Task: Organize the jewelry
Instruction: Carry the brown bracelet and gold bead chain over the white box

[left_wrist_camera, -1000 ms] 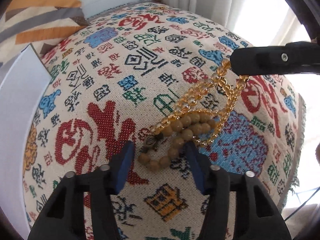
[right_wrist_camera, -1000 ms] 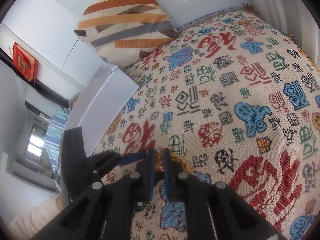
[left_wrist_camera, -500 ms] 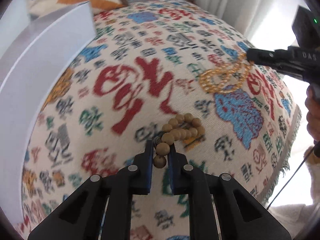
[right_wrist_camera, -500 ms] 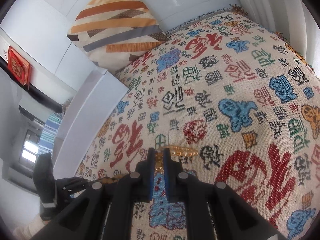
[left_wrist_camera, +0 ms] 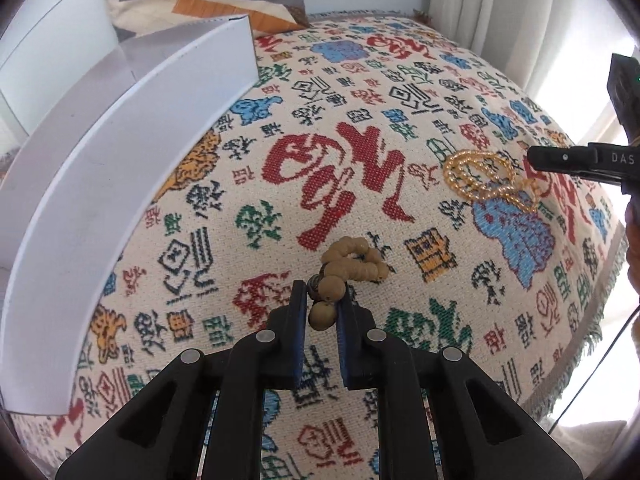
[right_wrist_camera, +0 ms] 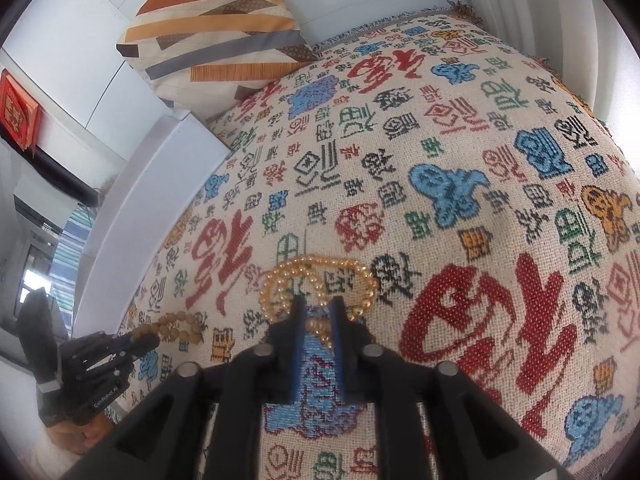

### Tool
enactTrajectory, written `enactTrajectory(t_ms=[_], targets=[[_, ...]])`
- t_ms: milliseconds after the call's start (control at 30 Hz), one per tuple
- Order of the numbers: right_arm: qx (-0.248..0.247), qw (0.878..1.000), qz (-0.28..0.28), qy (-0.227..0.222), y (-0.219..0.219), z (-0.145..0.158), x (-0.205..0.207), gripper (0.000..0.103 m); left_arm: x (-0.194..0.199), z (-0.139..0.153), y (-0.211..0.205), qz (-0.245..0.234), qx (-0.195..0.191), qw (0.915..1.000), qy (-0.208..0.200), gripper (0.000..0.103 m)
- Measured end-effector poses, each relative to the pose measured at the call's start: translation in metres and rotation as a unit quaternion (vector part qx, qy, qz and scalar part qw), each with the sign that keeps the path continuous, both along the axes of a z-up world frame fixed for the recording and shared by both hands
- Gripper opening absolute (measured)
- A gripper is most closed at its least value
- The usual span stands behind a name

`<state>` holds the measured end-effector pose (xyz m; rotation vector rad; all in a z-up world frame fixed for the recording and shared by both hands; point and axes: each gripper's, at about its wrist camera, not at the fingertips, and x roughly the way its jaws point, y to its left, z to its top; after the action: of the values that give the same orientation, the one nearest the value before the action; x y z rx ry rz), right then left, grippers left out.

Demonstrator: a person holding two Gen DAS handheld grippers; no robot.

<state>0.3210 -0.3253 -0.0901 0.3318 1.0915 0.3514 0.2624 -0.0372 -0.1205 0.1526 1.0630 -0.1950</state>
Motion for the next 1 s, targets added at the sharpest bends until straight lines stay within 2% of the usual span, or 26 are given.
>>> enactTrajectory(t_ms=[67, 233, 300, 467, 567, 633, 667, 733, 767, 800, 833, 900, 967, 1000], targets=[[-0.003, 1.0, -0.008, -0.002, -0.002, 0.002, 0.0, 0.052, 0.0, 0.0, 0.002, 0.004, 0.0, 1.0, 0.0, 0.012], [-0.03, 0.999, -0.016, 0.018, -0.01, 0.001, 0.007, 0.055, -0.003, -0.004, 0.017, 0.025, -0.013, 0.9996, 0.008, 0.012], [-0.049, 0.998, -0.003, 0.037, -0.006, -0.007, 0.009, 0.058, -0.004, -0.007, 0.023, 0.033, -0.019, 0.9992, 0.014, 0.012], [-0.065, 0.996, 0.03, 0.044, 0.016, -0.024, 0.005, 0.06, -0.011, -0.01, 0.031, 0.048, -0.026, 0.9983, 0.02, 0.012], [-0.089, 0.995, 0.04, 0.019, 0.03, -0.024, 0.005, 0.066, -0.015, -0.012, 0.033, 0.056, -0.031, 0.9977, 0.024, 0.012], [-0.11, 0.992, 0.054, 0.01, 0.044, -0.026, 0.008, 0.076, -0.017, -0.014, 0.033, 0.058, -0.031, 0.9974, 0.029, 0.012], [-0.13, 0.989, 0.072, 0.003, 0.056, -0.029, 0.01, 0.087, -0.019, -0.016, 0.033, 0.061, -0.031, 0.9972, 0.033, 0.012], [-0.189, 0.976, 0.102, -0.022, 0.078, -0.033, 0.009, 0.088, -0.021, -0.017, 0.032, 0.062, -0.031, 0.997, 0.034, 0.012], [-0.212, 0.971, 0.108, -0.032, 0.085, -0.035, 0.007, 0.083, -0.024, -0.017, 0.031, 0.062, -0.031, 0.997, 0.033, 0.012], [-0.231, 0.966, 0.106, -0.042, 0.088, -0.035, 0.006, 0.073, -0.026, -0.016, 0.031, 0.063, -0.032, 0.997, 0.032, 0.012], [-0.229, 0.967, 0.102, -0.049, 0.088, -0.034, 0.004, 0.066, -0.028, -0.015, 0.032, 0.064, -0.035, 0.9969, 0.03, 0.012], [-0.229, 0.968, 0.089, -0.051, 0.084, -0.029, 0.004, 0.036, -0.032, -0.013, 0.034, 0.067, -0.038, 0.9966, 0.029, 0.012], [-0.226, 0.97, 0.076, -0.048, 0.078, -0.028, 0.004, 0.023, -0.035, -0.012, 0.036, 0.069, -0.041, 0.9964, 0.027, 0.012], [-0.226, 0.97, 0.072, -0.048, 0.076, -0.027, 0.003, 0.022, -0.037, -0.011, 0.038, 0.07, -0.042, 0.9964, 0.026, 0.012]])
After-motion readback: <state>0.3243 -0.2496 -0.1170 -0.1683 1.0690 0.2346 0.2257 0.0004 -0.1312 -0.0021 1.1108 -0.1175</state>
